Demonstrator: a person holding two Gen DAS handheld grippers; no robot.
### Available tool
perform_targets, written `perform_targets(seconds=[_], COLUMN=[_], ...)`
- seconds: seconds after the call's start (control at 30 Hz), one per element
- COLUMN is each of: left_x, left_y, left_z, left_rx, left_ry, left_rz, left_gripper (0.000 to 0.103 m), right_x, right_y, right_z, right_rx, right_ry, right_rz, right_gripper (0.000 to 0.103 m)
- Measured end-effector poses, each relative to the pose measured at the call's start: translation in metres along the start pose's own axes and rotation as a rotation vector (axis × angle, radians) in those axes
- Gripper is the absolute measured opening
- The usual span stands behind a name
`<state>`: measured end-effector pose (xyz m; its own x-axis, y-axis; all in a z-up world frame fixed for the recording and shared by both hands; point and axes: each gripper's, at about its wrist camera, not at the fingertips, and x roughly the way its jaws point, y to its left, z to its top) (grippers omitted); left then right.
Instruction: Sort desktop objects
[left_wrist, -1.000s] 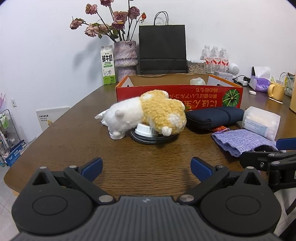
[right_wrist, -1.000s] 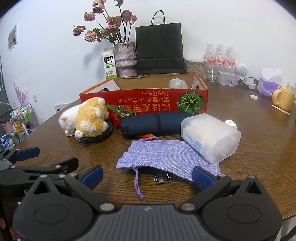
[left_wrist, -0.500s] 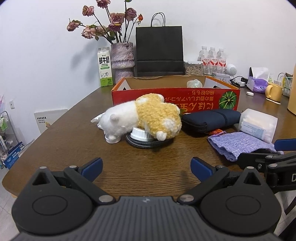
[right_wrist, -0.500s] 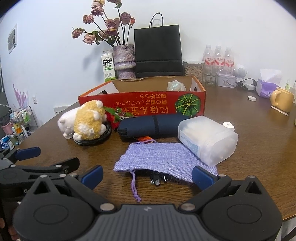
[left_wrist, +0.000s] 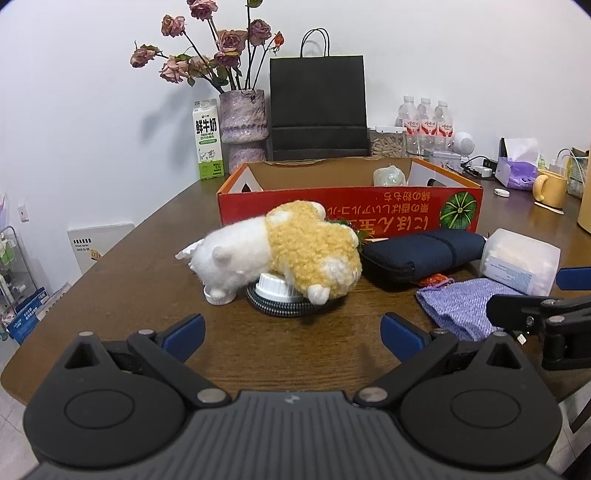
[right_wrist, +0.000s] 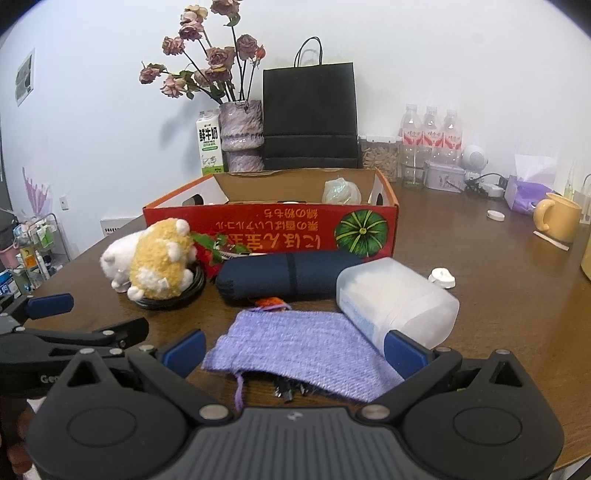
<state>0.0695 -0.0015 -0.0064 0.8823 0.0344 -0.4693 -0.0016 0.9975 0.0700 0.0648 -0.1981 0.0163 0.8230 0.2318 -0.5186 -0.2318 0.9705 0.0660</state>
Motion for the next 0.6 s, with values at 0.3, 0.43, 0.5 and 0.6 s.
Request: perform_targets(seconds=[0.3,0.43,0.5,0.6], left_x=[0.003,0.007,0.008,0.01], left_y=[-0.003,-0.002,-0.001,0.0], left_z=[0.01,0.013,0.014,0.017], left_rx=[0.016,0.011,0.007,0.002], left_ry=[-0.027,-0.021,-0.02,-0.018], left_rz=[0.0,0.004,0.006,0.01], left_gripper=[0.103,0.103,0.103,0.103], right_x=[0.003,0.003,0.005,0.01], right_y=[-0.008,-0.014,-0.018,-0.025], right_z=[0.006,0.01,0.012,0.017], right_rx=[-0.014,-0.029,-0.044,-0.056], right_ry=[-0.022,-0.031,-0.036,-0.033], right_rz=[-0.02,-0.038,-0.05,-0.067], right_gripper=[0.103,0.103,0.103,0.103])
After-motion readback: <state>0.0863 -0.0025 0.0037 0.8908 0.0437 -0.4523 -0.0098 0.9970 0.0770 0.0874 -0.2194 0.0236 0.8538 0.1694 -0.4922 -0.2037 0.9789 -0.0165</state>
